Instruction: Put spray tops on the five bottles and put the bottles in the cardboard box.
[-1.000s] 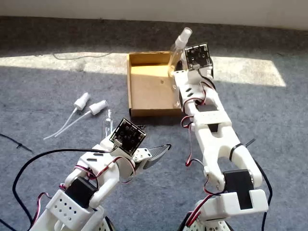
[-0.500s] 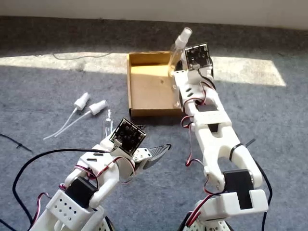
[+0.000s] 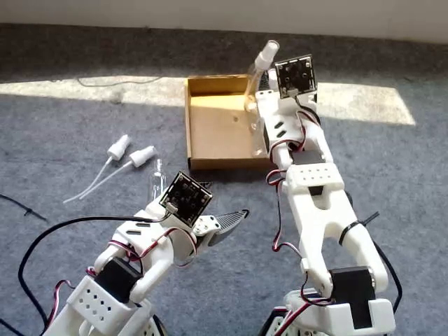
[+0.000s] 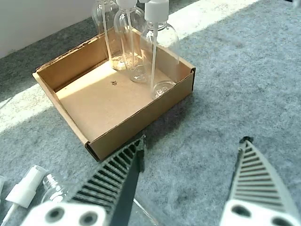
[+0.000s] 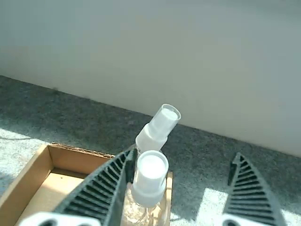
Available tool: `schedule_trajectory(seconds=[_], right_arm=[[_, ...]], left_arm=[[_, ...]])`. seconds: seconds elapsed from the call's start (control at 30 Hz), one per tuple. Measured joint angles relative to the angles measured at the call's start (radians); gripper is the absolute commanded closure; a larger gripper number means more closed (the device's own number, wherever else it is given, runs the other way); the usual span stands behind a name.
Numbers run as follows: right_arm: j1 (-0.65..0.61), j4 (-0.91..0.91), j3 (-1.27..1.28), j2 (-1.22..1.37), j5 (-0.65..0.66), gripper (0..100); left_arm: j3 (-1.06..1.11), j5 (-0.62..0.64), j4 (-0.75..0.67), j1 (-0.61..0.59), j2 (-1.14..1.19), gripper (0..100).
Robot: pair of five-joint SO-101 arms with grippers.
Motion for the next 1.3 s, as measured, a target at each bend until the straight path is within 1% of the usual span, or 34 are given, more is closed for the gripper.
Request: schedule_trajectory(seconds=[0.2,0.3,0.4,0.5,0.57,0.67,0.73,0.8,0.87,0.97,1.1,1.13,1.2,1.3], right_arm=[[0.000,0.002,0.000,-0.002,0.000,73.1],[0.002,0.054,-0.017,-0.012,0.000,73.1],[0.002,0.127,-0.086,-0.051,0.000,73.2],[0.002,0.227,-0.181,-0.107,0.000,73.4],[-0.006,0.327,-0.267,-0.143,0.000,73.4],[-0.060,0.512,-0.393,-0.184,0.000,73.4],[-0.115,0.628,-0.460,-0.204,0.000,73.4],[-0.158,0.715,-0.488,-0.226,0.000,73.5],[-0.181,0.766,-0.494,-0.242,0.000,73.5],[-0.207,0.873,-0.494,-0.262,0.000,73.5],[-0.278,1.085,-0.496,-0.273,0.000,73.5],[-0.295,1.137,-0.496,-0.272,0.000,73.5],[-0.327,1.226,-0.496,-0.259,0.000,73.5],[-0.399,1.330,-0.496,-0.210,0.000,73.5]], left_arm=[[0.000,0.000,0.000,0.000,0.000,71],[0.000,0.000,0.000,0.000,0.000,71],[0.000,0.000,0.000,0.000,0.000,71],[0.000,0.000,0.000,0.000,0.000,71],[0.000,0.000,0.000,0.000,0.000,71],[0.000,0.000,0.000,0.000,0.000,71],[0.000,0.000,0.000,-0.031,0.000,71],[-0.002,0.000,0.000,-0.098,0.000,71],[-0.032,0.000,0.000,-0.204,0.000,71],[-0.126,0.000,0.011,-0.411,0.000,71],[-0.307,-0.002,0.132,-0.703,0.055,71],[-0.358,-0.018,0.166,-0.766,0.097,71],[-0.466,-0.091,0.222,-0.868,0.198,71],[-0.651,-0.204,0.324,-1.003,0.413,71]])
